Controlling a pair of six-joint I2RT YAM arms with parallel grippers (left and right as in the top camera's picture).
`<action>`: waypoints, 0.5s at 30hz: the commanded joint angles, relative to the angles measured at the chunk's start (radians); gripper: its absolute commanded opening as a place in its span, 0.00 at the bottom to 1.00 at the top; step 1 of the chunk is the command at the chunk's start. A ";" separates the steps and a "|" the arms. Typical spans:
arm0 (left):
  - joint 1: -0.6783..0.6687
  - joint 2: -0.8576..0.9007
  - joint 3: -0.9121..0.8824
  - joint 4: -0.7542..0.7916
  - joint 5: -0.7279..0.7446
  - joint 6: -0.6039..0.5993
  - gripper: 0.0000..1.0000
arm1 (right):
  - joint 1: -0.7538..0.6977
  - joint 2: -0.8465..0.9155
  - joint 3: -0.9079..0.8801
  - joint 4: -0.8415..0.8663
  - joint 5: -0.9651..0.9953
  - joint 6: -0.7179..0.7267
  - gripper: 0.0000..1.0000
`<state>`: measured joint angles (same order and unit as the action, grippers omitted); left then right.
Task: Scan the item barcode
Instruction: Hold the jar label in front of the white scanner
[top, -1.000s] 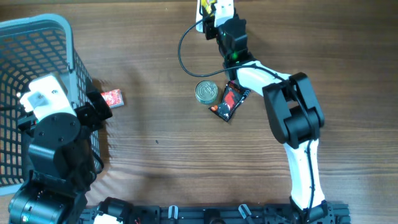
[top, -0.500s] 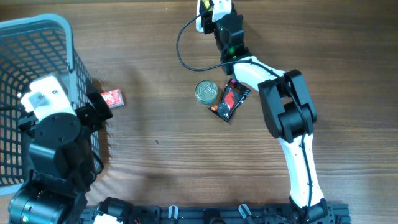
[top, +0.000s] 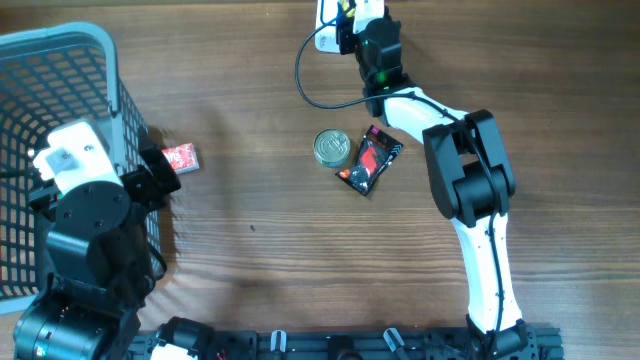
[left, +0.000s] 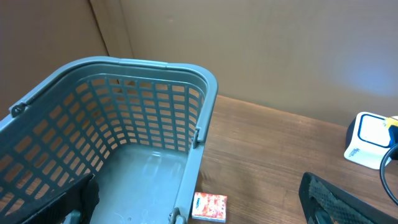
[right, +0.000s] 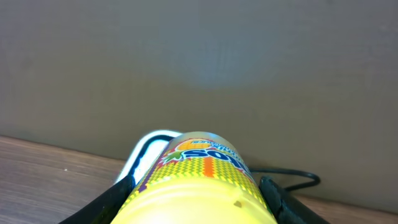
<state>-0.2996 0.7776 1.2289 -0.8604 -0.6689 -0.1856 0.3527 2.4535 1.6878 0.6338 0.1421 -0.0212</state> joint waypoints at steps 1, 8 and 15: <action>0.005 -0.003 0.005 0.002 -0.021 -0.009 1.00 | 0.000 -0.006 0.029 -0.032 0.056 -0.005 0.57; 0.005 -0.003 0.005 -0.002 -0.021 -0.009 1.00 | -0.001 -0.079 0.029 -0.093 0.064 -0.006 0.57; 0.005 -0.003 0.005 -0.016 -0.021 -0.009 1.00 | -0.001 -0.166 0.029 -0.140 0.078 -0.069 0.57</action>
<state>-0.2996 0.7776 1.2289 -0.8757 -0.6689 -0.1856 0.3523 2.3924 1.6958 0.4908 0.1860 -0.0444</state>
